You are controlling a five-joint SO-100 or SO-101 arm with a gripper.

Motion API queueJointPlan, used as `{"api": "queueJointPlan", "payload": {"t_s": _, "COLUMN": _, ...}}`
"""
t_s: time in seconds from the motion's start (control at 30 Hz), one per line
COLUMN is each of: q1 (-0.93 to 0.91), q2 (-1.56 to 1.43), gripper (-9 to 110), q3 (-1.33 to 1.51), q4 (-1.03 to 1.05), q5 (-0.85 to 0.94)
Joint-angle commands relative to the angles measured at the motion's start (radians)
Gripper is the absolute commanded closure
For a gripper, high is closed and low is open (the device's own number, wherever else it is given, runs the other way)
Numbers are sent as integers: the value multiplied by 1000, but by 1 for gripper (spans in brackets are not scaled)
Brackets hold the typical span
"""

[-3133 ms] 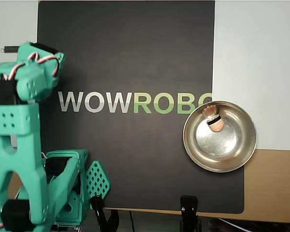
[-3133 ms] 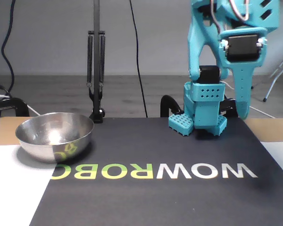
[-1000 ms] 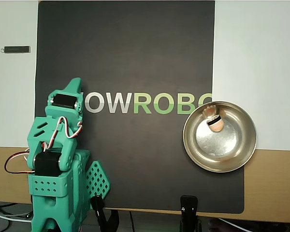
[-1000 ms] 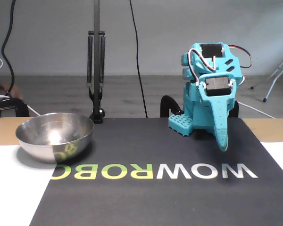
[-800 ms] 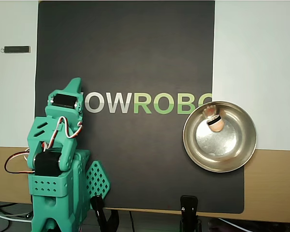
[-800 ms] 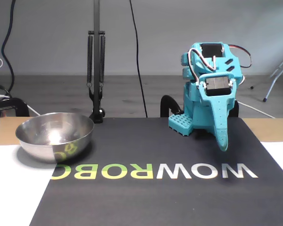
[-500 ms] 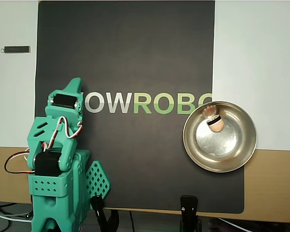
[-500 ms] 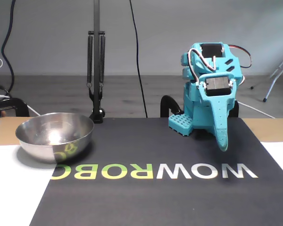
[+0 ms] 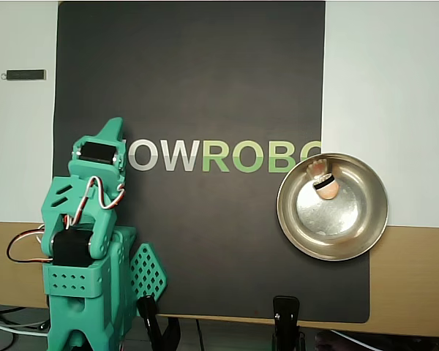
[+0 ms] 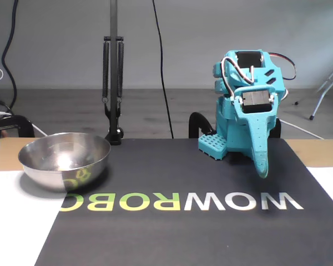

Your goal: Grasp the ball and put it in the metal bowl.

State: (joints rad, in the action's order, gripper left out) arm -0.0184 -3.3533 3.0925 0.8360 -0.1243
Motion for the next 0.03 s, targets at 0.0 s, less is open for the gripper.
{"api": "queueJointPlan", "payload": {"t_s": 0.0, "q1": 0, "q2": -60, "gripper": 102, "q3": 31, "q4": -2, "q5": 2}}
